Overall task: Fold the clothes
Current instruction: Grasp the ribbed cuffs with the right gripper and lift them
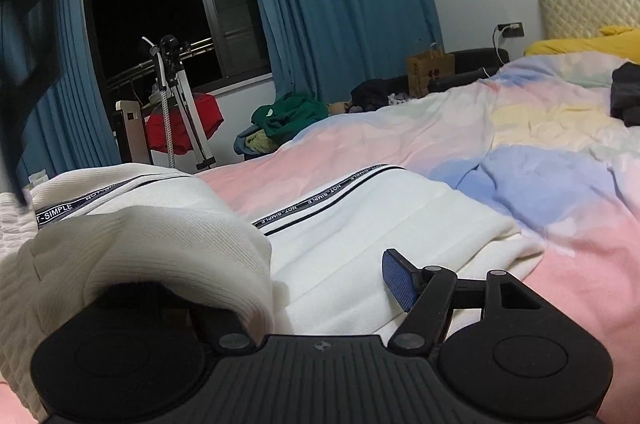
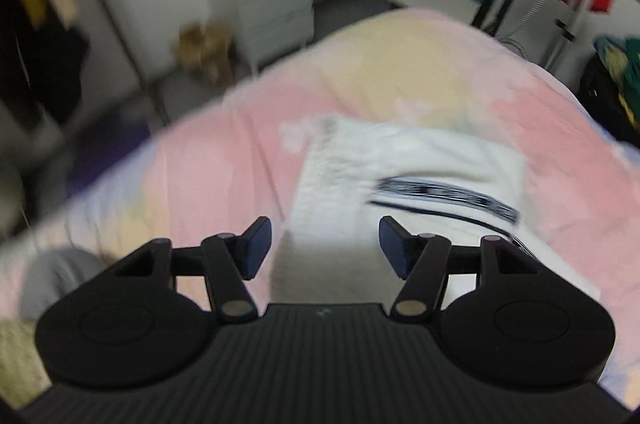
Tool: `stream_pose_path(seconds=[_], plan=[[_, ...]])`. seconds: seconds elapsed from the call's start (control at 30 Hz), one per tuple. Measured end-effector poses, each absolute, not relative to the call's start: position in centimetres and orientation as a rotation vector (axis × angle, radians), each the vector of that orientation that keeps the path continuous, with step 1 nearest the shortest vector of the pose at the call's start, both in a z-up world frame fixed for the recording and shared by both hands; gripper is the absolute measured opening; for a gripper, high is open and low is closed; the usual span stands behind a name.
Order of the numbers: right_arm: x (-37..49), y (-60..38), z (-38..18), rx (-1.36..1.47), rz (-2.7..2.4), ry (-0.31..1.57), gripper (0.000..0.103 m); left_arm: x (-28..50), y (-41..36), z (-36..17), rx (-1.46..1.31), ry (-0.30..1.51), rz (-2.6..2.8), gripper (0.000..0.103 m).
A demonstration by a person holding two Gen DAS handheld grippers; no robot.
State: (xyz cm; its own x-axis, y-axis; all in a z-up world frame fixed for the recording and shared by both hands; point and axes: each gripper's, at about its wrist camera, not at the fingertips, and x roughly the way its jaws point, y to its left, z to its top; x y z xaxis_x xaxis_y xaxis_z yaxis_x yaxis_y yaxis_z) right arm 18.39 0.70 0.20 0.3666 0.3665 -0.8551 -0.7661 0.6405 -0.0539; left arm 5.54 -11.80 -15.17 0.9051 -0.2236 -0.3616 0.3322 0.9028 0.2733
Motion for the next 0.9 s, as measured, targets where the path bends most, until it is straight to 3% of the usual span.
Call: stream_pose_path(seconds=[0.23, 0.3, 0.37, 0.57, 0.9], plan=[[17.4, 5.5, -3.2, -0.743, 0.655, 0.948, 0.062, 5.7, -11.3, -14.9, 0.314, 0.338, -0.296, 0.069], [16.9, 6.4, -4.1, -0.825, 0.647, 0.949, 0.066, 5.8, -11.1, -14.8, 0.298, 0.347, -0.3, 0.069], [16.3, 7.1, -5.1, -0.913, 0.637, 0.938, 0.078, 5.9, -11.0, -14.8, 0.291, 0.352, -0.3, 0.069], [14.8, 8.3, -7.3, -1.144, 0.606, 0.891, 0.075, 5.9, -10.8, -14.7, 0.286, 0.355, -0.301, 0.069], [18.0, 3.8, -2.4, -0.962, 0.574, 0.864, 0.074, 6.2, -11.1, -15.2, 0.271, 0.401, -0.329, 0.068]])
